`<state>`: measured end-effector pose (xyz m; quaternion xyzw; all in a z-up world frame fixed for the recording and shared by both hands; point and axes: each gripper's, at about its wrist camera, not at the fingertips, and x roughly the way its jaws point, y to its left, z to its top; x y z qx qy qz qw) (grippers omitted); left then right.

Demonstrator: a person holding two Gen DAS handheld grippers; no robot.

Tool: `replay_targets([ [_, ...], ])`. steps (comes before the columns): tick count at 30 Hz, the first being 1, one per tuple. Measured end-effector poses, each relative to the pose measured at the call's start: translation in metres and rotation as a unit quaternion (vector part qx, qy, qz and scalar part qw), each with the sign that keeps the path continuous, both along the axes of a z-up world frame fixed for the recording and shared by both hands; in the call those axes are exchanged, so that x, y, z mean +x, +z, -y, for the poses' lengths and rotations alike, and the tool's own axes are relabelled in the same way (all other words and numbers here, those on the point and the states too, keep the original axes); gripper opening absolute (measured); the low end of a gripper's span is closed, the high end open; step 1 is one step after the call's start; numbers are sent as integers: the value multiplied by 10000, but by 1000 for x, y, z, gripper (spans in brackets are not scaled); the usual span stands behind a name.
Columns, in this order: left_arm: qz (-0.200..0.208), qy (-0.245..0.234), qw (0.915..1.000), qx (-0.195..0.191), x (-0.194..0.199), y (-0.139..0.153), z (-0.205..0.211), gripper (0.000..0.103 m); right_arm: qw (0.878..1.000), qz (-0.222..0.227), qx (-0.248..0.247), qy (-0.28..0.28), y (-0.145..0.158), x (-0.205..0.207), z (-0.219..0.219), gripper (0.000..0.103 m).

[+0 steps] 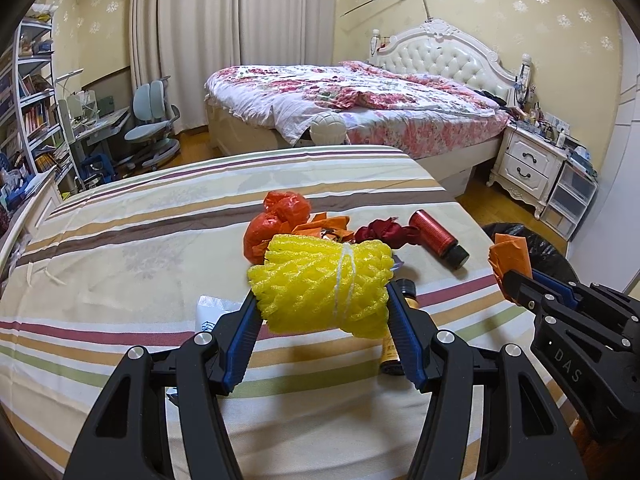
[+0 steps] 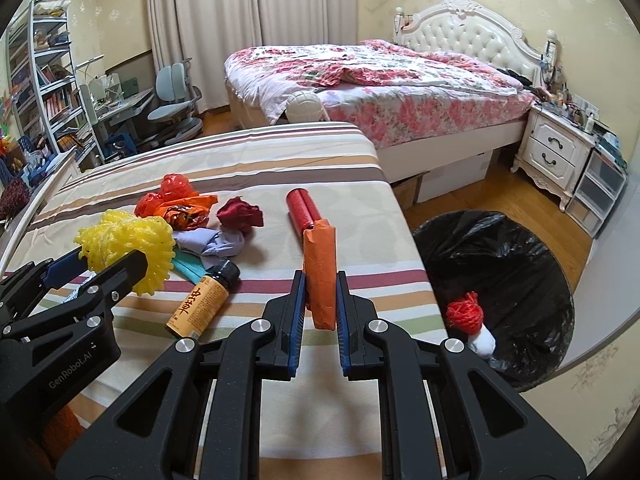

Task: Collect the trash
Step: 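Carry the yellow bag and orange packet over the bin and release both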

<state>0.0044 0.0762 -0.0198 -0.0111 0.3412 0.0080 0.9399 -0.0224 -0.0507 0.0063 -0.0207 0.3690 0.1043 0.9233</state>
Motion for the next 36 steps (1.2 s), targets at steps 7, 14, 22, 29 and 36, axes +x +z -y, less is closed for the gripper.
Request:
replay_targets([
  [7, 123, -131, 9998, 19, -3, 8, 13, 59, 9999, 87, -21, -125, 4, -4, 15, 14],
  [14, 200, -283, 9994, 23, -1, 14, 29, 60, 9994, 210, -19, -278, 12, -7, 29, 14],
  [22, 299, -536, 9981, 1, 4, 18, 53, 59, 9980, 355, 14, -525, 21, -8, 51, 14],
  [29, 377, -810, 9960, 13, 11, 15, 78, 59, 9954, 445, -15, -849, 24, -3, 80, 14],
  [36, 332, -1099, 9934, 47, 29, 8, 111, 60, 9915, 429, -76, -1223, 19, 8, 112, 14],
])
